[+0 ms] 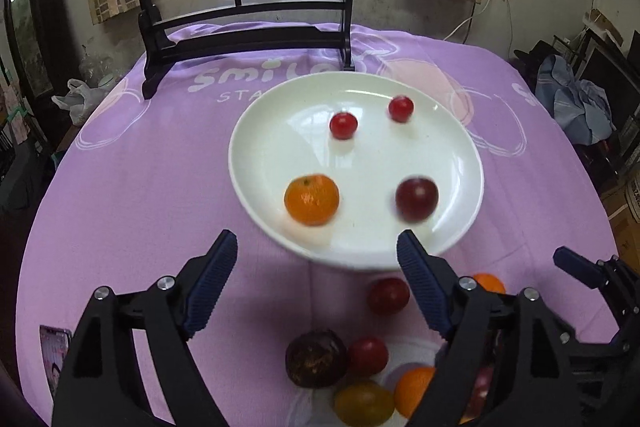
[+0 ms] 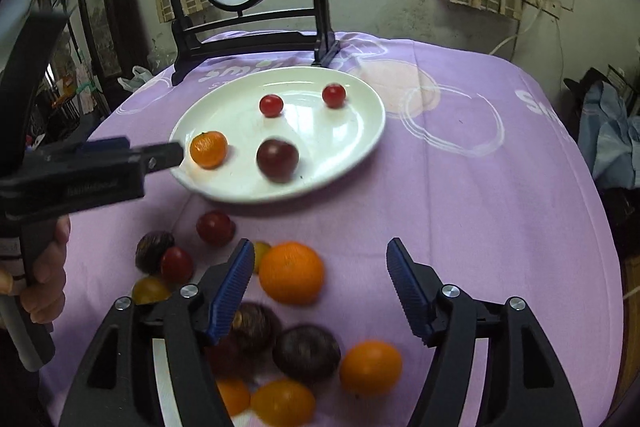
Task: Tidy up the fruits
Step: 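Move both tomatoes over the white plate and open both grippers, then grasp the large yellow-orange tomato with the right gripper, then grasp the olive-green tomato with the left gripper while the right holds its tomato, then carry both tomatoes over the white plate and open both grippers, then grasp an orange tomato with the right gripper while the left grasps a dark brown fruit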
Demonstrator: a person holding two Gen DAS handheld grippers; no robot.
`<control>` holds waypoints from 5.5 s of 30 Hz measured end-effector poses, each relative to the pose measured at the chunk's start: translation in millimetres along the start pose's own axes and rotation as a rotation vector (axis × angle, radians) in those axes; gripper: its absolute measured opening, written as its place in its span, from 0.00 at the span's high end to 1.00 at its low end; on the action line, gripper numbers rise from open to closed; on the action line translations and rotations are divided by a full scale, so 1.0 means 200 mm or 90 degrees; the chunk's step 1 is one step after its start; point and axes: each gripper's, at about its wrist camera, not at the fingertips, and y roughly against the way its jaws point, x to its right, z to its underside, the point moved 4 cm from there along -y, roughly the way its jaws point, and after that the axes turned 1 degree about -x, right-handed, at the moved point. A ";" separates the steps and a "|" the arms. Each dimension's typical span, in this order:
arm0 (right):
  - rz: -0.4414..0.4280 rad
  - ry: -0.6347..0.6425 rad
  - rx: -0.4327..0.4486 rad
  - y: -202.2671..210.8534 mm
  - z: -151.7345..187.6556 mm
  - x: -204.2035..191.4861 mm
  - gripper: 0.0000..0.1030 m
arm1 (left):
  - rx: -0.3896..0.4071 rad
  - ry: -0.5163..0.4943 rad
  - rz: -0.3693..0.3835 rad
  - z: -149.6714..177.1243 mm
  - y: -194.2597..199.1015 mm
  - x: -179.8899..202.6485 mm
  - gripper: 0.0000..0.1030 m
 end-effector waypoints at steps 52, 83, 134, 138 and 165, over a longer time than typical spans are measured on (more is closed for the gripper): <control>-0.019 0.035 -0.047 0.05 0.44 -0.11 0.60 | -0.031 -0.025 0.062 0.55 0.12 -0.07 0.09; -0.044 0.038 -0.015 0.13 0.44 -0.13 0.60 | -0.068 -0.043 0.070 0.56 0.01 0.10 0.64; -0.011 0.028 0.009 -0.10 -0.05 -0.11 0.33 | 0.023 0.024 0.006 -0.09 -0.03 -0.10 0.16; -0.036 0.029 0.015 0.02 0.08 -0.12 0.31 | 0.017 0.015 0.010 0.10 0.05 -0.08 0.12; -0.035 0.163 -0.082 -0.01 0.49 -0.45 0.53 | -0.030 0.040 0.037 0.43 0.04 -0.19 0.07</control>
